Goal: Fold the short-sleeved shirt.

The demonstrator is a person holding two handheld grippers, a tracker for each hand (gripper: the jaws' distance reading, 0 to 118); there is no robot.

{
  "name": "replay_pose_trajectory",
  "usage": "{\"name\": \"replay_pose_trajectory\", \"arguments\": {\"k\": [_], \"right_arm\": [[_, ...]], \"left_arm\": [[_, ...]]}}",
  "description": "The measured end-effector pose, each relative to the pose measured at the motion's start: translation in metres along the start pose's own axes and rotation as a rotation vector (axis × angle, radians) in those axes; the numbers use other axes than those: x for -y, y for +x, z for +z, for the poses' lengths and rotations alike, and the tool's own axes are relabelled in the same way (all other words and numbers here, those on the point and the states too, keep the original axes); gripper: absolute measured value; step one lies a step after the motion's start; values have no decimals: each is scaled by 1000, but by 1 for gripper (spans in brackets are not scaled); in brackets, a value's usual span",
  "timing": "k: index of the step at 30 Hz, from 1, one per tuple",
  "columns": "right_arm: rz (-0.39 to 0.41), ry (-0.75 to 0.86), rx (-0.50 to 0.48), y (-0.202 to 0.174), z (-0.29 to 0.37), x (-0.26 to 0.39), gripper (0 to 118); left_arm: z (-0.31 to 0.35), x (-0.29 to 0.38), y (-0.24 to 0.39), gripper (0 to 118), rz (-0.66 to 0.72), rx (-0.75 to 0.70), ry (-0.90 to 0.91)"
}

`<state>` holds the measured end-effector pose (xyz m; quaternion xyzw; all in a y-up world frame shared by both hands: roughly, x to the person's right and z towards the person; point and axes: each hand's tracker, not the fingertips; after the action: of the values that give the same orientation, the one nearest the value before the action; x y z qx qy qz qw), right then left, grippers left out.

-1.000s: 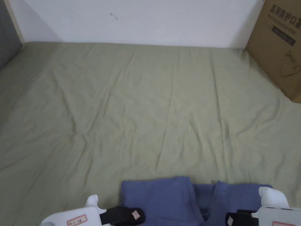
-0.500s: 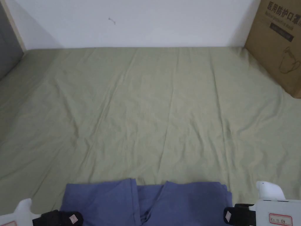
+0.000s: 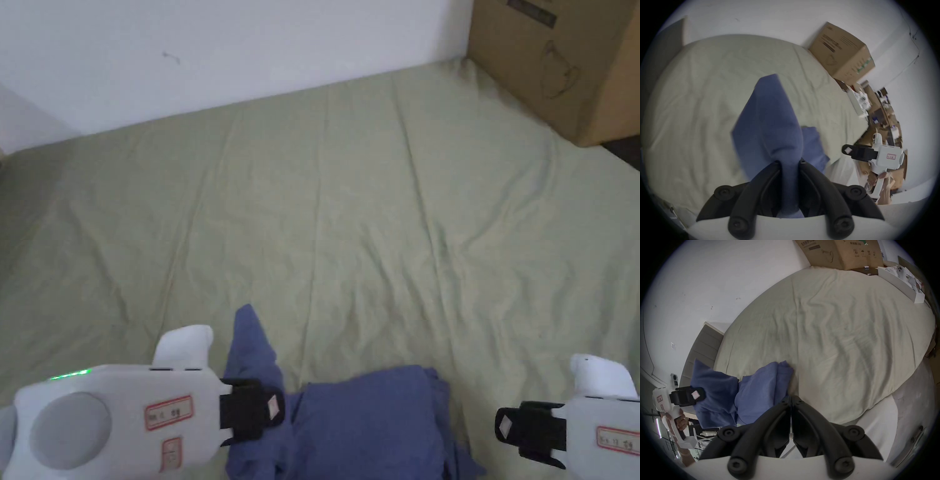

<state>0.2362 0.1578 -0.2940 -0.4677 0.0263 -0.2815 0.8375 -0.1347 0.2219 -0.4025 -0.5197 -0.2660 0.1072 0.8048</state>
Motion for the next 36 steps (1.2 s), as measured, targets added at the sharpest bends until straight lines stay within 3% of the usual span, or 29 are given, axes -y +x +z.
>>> {"name": "replay_pose_trajectory", "arguments": {"k": [5,6,7,8,9,10,11,18,19,20,21,22,24,28,32,36], "right_arm": [[-62,38,-40,23,15,2,2],[-74,41,-35,28,17,2,2],[-85,39,-33,33,17,3,2],[-93,35,-29,38,17,3,2],[-105,29,-20,43,16,4,2],[-115,24,-11,52,15,3,2],[-115,21,-9,56,15,4,2],[-135,20,2,71,16,6,2],[-134,22,3,71,15,6,2],[-133,23,2,70,15,5,2],[-132,23,-2,69,14,4,2],[-130,24,-6,67,13,4,2],[-120,25,-9,63,13,2,2],[-81,21,1,54,13,0,2],[-81,20,-3,52,14,0,2],[-76,22,10,51,19,1,2]], "left_arm": [[-96,1,56,10,-99,29,-172],[-111,2,63,17,-119,47,-206],[-126,4,68,35,-115,87,-249],[-136,6,69,62,-107,137,-288],[-145,9,69,101,-80,182,-319],[-148,11,68,114,-37,190,-313],[-148,11,67,116,-26,175,-304],[-83,-12,26,105,125,79,-71],[-77,-10,22,93,147,46,-42],[-72,-11,18,70,141,12,-21],[-73,-8,16,27,132,-29,-8],[-76,-4,17,3,118,-94,-16],[-83,2,26,4,55,-129,-50],[-110,18,56,4,22,-14,-117],[-151,31,90,4,-78,-79,-226],[-167,43,110,4,-87,-59,-256]]}}
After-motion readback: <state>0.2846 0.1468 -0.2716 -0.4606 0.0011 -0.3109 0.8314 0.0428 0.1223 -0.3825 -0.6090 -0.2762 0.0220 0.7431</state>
